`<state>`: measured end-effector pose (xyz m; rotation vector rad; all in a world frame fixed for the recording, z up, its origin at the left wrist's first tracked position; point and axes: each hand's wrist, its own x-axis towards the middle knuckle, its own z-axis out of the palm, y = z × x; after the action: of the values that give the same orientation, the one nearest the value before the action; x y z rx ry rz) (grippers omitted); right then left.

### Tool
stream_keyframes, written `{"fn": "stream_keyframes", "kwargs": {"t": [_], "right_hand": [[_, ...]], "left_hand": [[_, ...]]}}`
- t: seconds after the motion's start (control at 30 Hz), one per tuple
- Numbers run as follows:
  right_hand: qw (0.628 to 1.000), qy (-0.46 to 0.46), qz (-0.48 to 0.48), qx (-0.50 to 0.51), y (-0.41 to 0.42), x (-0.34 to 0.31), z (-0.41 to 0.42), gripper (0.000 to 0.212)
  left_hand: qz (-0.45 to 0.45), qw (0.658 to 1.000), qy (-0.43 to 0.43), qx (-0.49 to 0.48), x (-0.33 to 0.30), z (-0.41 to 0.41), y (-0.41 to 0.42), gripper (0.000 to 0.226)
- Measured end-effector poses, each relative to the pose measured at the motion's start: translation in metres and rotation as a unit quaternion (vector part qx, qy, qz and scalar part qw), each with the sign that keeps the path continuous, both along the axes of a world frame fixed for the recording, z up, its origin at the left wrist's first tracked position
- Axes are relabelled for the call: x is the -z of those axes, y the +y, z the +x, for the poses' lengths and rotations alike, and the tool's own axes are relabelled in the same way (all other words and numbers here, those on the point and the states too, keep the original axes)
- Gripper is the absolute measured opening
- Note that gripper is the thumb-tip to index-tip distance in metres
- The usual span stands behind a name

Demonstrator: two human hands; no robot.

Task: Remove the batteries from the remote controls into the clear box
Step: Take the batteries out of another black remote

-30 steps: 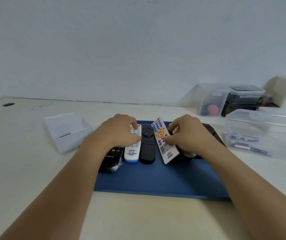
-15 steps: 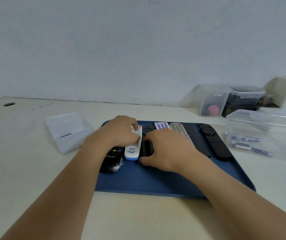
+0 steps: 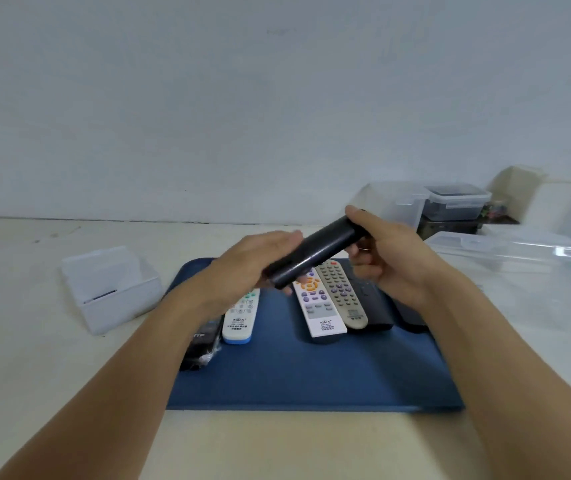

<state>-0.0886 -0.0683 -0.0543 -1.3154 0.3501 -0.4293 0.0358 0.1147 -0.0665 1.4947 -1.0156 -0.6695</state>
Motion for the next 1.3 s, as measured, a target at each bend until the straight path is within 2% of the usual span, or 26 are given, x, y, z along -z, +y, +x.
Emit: {"fn": "stream_keyframes", "kwargs": {"t": [0.07,0.1,0.17,0.23,0.33,0.5,0.63,0.73,0.8,0.83,0.9,0.93,1.0,1.07,1.1,1.17,1.23,1.3], "right_hand": [[1.0,-0.005,-0.009,-0.012,0.003,0.005,0.006,0.03],[0.999,0.001,-0.051,-0.001,0.005,0.009,0.009,0.029],[0.98,0.02,-0.189,0.053,0.007,0.017,0.013,0.027],[0.961,0.016,-0.267,0.073,0.008,0.022,0.014,0.037],[0.958,0.001,-0.284,0.036,0.01,0.025,0.016,0.045],[0.942,-0.019,-0.326,0.081,0.008,0.023,0.018,0.036],[0.935,-0.029,-0.341,0.096,0.008,0.021,0.015,0.033],[0.911,-0.047,-0.385,0.139,0.009,0.02,0.015,0.029],[0.928,-0.08,-0.331,0.148,0.01,0.016,0.016,0.013],[0.947,-0.097,-0.26,0.16,0.007,0.012,0.016,0.004],[0.973,-0.098,-0.081,0.193,-0.005,0.005,0.012,0.009],[0.978,-0.068,-0.018,0.199,-0.012,0.004,0.009,0.009],[0.985,0.034,0.001,0.17,-0.022,0.006,0.004,0.01],[0.984,0.117,-0.069,0.118,-0.022,0.014,0.004,0.012],[0.973,0.147,-0.135,0.111,-0.02,0.019,0.005,0.014],[0.915,0.192,-0.326,0.138,-0.019,0.027,0.007,0.015],[0.846,0.171,-0.469,0.188,-0.014,0.026,0.008,0.017],[0.839,0.054,-0.491,0.23,-0.005,0.019,0.007,0.018]], "left_hand": [[0.008,0.995,0.074,0.067,0.007,-0.014,-0.007,0.026],[0.013,0.993,0.095,0.069,0.012,-0.019,-0.01,0.021],[0.023,0.991,0.123,0.046,0.018,-0.023,-0.014,0.02],[0.025,0.99,0.138,0.013,0.02,-0.023,-0.017,0.022],[0.017,0.99,0.136,-0.008,0.023,-0.024,-0.021,0.024],[0.016,0.992,0.119,-0.037,0.027,-0.029,-0.028,0.02],[0.021,0.994,0.09,-0.052,0.026,-0.029,-0.029,0.025],[0.009,0.994,0.086,-0.069,0.026,-0.029,-0.031,0.028],[-0.003,0.991,0.1,-0.089,0.027,-0.028,-0.032,0.031],[-0.011,0.989,0.106,-0.102,0.027,-0.027,-0.032,0.034],[-0.034,0.984,0.113,-0.132,0.026,-0.024,-0.032,0.037],[-0.048,0.981,0.119,-0.146,0.025,-0.021,-0.031,0.034],[-0.068,0.975,0.147,-0.15,0.023,-0.018,-0.029,0.028],[-0.074,0.973,0.184,-0.121,0.021,-0.017,-0.028,0.025],[-0.074,0.972,0.194,-0.106,0.021,-0.018,-0.028,0.023],[-0.072,0.976,0.187,-0.087,0.023,-0.019,-0.029,0.02],[-0.071,0.98,0.169,-0.071,0.024,-0.018,-0.029,0.018],[-0.071,0.983,0.156,-0.059,0.025,-0.018,-0.03,0.016]]}}
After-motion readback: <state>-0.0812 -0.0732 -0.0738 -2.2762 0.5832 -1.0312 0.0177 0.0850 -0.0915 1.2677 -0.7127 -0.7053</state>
